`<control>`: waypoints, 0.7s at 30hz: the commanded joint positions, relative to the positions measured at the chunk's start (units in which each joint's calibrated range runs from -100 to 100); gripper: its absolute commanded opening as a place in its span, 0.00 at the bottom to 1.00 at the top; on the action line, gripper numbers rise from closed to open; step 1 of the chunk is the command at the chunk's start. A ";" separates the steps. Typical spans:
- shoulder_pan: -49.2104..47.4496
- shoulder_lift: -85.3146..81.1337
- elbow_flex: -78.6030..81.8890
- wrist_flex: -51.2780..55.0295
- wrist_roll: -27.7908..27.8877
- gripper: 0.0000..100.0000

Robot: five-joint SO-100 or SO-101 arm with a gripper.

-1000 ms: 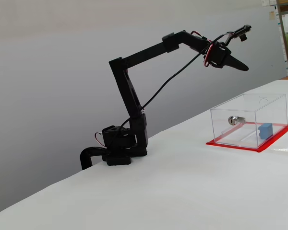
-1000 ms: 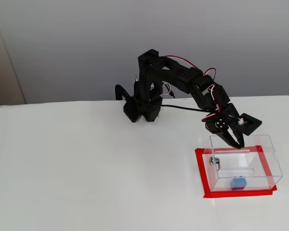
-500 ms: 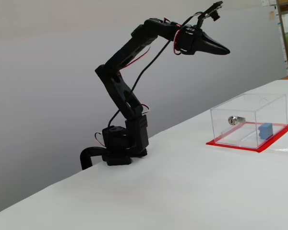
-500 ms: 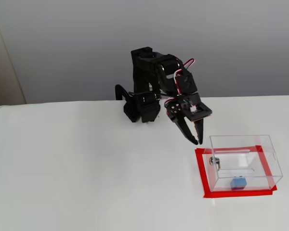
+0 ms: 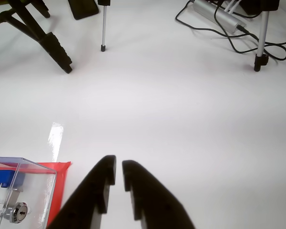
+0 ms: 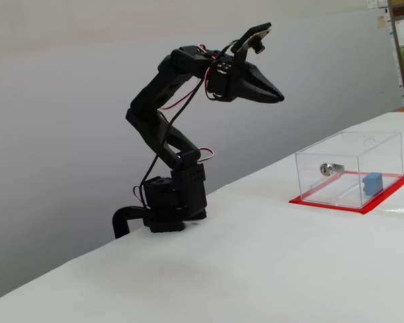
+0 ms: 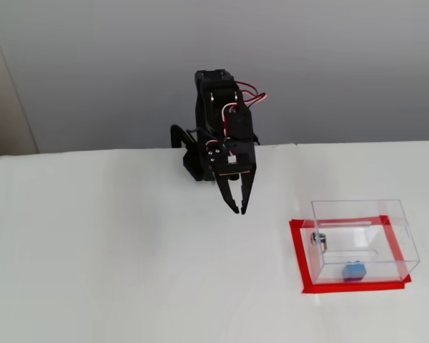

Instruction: Pick the blue lego brick and place it into the transparent box

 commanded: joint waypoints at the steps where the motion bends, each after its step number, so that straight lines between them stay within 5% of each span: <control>1: 1.05 -7.47 8.73 -5.60 0.17 0.01; 21: 7.33 -32.58 39.84 -11.26 0.17 0.01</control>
